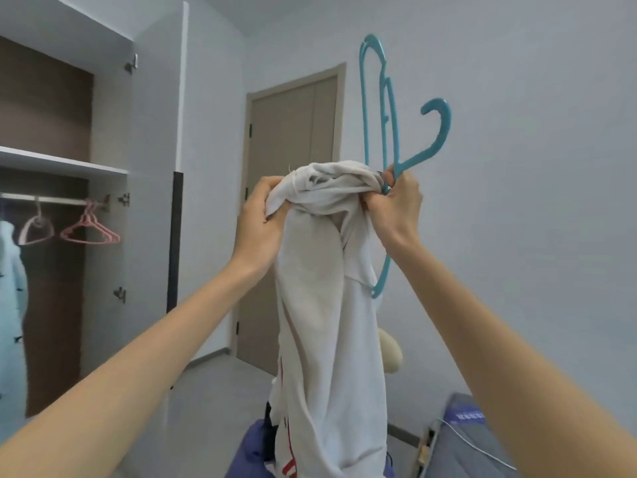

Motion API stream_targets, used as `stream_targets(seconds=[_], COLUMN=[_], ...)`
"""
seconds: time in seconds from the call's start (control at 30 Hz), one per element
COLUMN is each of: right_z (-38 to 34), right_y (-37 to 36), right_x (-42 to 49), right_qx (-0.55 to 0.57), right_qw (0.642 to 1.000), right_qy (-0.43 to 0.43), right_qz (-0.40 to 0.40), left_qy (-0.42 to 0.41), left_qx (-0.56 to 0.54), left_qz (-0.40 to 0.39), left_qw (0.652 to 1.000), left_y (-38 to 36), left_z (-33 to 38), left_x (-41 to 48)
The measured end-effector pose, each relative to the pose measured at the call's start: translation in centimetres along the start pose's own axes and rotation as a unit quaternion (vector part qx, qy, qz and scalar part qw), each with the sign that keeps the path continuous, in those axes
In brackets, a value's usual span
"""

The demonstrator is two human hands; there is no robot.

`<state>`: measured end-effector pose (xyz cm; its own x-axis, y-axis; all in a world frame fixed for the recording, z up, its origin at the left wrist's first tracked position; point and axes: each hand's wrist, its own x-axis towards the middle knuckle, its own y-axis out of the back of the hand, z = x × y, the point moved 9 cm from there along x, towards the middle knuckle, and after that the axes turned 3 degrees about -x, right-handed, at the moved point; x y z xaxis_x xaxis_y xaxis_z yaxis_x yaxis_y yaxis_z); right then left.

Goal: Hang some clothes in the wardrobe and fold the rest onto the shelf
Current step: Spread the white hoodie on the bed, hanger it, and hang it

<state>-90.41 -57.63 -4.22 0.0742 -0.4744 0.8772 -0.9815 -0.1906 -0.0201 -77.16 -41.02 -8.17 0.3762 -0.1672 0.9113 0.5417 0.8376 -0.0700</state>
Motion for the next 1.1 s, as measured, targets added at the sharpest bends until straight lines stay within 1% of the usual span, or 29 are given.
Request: stream_targets(seconds=[0.13, 0.27, 0.37, 0.5, 0.6, 0.7, 0.8, 0.9, 0.93, 1.0, 1.03, 1.1], right_z=[4.2, 12.4, 19.1, 27.3, 31.7, 35.0, 37.8, 39.4, 40.1, 41.7, 42.2, 43.2], right_y=[6.2, 10.6, 13.4, 17.3, 19.6, 21.3, 22.6, 24.6, 25.8, 28.9, 30.7, 34.0], right_x=[0.6, -2.0, -6.5, -14.2, -19.0, -23.2, -26.7, -28.4, -28.8, -28.9, -28.9, -29.4], right_qx=[-0.073, -0.127, -0.160, -0.179, -0.193, -0.195, -0.155, -0.146, -0.166, -0.236, -0.299, -0.410], right_qw=[0.997, 0.988, 0.973, 0.941, 0.914, 0.880, 0.841, 0.812, 0.808, 0.808, 0.798, 0.754], right_qy=[-0.019, -0.086, -0.150, -0.269, -0.334, -0.404, -0.473, -0.501, -0.502, -0.492, -0.483, -0.474], right_qz=[0.000, -0.030, -0.069, -0.103, -0.122, -0.154, -0.212, -0.262, -0.261, -0.221, -0.202, -0.196], left_qy=[0.025, 0.088, 0.145, 0.215, 0.258, 0.301, 0.308, 0.329, 0.336, 0.352, 0.360, 0.368], left_qx=[-0.054, -0.068, -0.058, -0.026, -0.020, -0.015, -0.009, -0.011, -0.009, -0.012, -0.018, -0.029], left_qz=[-0.024, -0.069, -0.118, -0.193, -0.238, -0.279, -0.315, -0.335, -0.335, -0.336, -0.340, -0.349], left_qw=[0.998, 0.991, 0.981, 0.957, 0.936, 0.912, 0.898, 0.883, 0.880, 0.873, 0.868, 0.861], left_y=[-7.3, -14.0, -18.3, -22.9, -25.4, -27.1, -28.3, -29.5, -29.9, -31.2, -32.0, -33.8], left_z=[-1.2, -5.5, -9.7, -15.0, -17.8, -19.9, -21.5, -23.4, -23.9, -24.7, -25.0, -25.4], left_x=[-1.6, -5.9, -11.3, -19.4, -24.7, -29.4, -32.8, -35.5, -36.2, -37.2, -37.6, -38.2])
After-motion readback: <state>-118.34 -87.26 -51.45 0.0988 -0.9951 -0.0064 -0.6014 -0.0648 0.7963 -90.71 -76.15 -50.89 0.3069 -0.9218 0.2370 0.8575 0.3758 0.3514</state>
